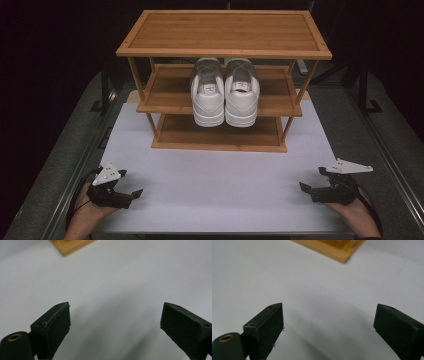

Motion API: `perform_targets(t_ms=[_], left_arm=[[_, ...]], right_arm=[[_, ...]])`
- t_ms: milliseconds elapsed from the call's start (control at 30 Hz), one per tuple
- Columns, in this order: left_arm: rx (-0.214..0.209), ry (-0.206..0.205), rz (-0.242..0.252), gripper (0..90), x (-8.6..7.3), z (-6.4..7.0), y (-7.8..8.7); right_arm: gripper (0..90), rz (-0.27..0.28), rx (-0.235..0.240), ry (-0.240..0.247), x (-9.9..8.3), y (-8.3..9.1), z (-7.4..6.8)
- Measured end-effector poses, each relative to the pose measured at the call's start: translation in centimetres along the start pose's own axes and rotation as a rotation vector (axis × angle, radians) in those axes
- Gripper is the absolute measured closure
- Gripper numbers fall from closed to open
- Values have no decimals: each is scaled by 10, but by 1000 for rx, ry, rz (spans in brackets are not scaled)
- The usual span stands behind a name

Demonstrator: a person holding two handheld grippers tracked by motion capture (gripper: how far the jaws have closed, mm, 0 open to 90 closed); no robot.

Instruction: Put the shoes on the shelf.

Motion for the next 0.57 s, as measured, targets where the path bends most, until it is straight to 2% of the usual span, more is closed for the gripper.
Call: perform_targets(t_ms=[33,100,133,233,333,400,567], left_arm=[[5,3,-7,66,-4,-1,-1],[4,5,-16,60,-10,-2,-2],[4,8,-22,22,-13,-2,-3],[-5,17,-38,22,-21,0,-7],[-6,24,-33,7,-22,-1,-6],[-4,19,-30,8,-22,-1,-6],[-17,39,-37,7,-23,-2,-7]], right_arm=[[71,-23,-7,-3,-7,-2,2],[70,-33,-10,-3,-11,-3,3],[65,-48,-15,-6,-17,-3,4],[39,-61,-20,-10,-23,-4,5],[27,-82,-23,-10,-32,-6,6],[27,-72,-28,-6,-33,-5,6],[24,-83,-48,10,-33,-6,6]])
Point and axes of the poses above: each handheld gripper's, and its own axes: y roughly backward along the jaws, x roughly out of its top, z roughly to its right, the point moved 7 cm from there along -y, roughly forward along the jaws, and after that the axes turned 2 degrees about -y, right-handed, at the moved point
